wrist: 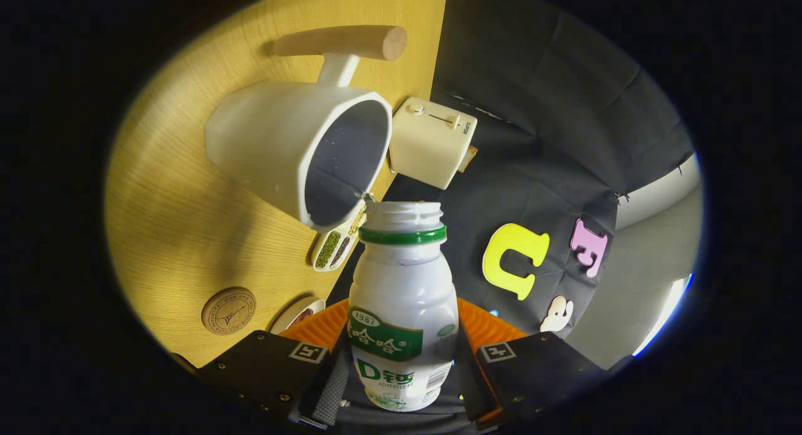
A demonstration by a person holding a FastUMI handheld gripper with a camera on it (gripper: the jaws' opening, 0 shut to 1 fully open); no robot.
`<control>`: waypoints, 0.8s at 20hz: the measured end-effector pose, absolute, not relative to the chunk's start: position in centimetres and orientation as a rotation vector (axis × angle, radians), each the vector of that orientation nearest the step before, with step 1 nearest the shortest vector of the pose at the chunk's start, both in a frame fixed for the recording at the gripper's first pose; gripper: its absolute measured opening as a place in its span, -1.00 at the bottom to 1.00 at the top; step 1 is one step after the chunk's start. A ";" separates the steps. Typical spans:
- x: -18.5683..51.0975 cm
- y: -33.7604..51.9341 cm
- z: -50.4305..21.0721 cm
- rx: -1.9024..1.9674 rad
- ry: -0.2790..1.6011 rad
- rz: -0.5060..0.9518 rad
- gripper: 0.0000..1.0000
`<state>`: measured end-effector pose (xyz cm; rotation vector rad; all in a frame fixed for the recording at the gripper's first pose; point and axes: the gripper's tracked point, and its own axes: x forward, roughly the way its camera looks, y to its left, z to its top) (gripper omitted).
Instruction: Take the bottle from table, then pour the juice into the cup, finally place the bottle on the coaster
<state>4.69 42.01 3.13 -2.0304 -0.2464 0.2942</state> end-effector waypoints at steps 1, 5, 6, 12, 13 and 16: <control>4.7 42.0 3.2 -2.033 -0.248 0.293 0.47; 4.7 42.1 3.2 -2.037 -0.255 0.288 0.47; 4.7 42.1 3.1 -2.034 -0.251 0.287 0.47; 4.8 41.9 2.9 -1.985 -0.245 0.302 0.47; 4.9 41.8 2.7 -1.967 -0.233 0.309 0.47; 4.9 41.7 2.6 -1.916 -0.211 0.325 0.47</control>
